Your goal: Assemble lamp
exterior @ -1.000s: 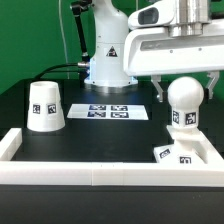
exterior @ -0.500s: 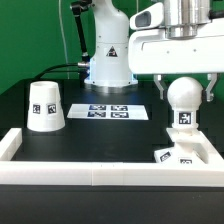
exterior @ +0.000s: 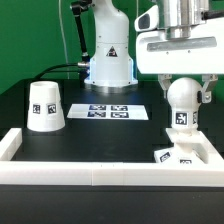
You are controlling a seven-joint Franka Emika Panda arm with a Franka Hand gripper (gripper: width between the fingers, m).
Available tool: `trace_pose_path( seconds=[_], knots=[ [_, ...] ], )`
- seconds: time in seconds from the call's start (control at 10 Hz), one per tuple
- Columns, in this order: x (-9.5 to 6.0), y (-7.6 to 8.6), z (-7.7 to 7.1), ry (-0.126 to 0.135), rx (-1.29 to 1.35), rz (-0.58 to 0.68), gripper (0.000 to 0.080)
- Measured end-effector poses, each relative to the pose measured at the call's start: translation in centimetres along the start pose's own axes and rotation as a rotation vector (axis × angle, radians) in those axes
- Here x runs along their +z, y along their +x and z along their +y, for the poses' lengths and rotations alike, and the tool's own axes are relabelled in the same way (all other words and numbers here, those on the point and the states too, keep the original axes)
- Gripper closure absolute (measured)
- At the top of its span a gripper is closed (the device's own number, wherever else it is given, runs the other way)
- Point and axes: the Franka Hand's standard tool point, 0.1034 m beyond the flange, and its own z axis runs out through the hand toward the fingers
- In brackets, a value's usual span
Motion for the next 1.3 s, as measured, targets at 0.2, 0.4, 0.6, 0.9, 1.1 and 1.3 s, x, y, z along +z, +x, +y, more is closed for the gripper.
trace_pose_path(
  seconds=[0.2, 0.4, 0.6, 0.9, 1.1, 1.3],
  knots=[
    [-0.04, 0.07, -0.03, 0.0, -0.12, 0.002, 0.0119],
    [-0.05, -0.14, -0.2, 0.0, -0.24, 0.003, 0.0103],
    [0.0, -0.15, -0.2, -0.002, -0.448, 0.004, 0.01],
    [0.02, -0.11, -0.17, -0.004, -0.667, 0.004, 0.01],
    [0.06, 0.12, -0.44, -0.023, -0.943, 0.018, 0.01],
    [0.24, 0.23, -0.7, -0.038, -1.182, 0.018, 0.01]
  ],
)
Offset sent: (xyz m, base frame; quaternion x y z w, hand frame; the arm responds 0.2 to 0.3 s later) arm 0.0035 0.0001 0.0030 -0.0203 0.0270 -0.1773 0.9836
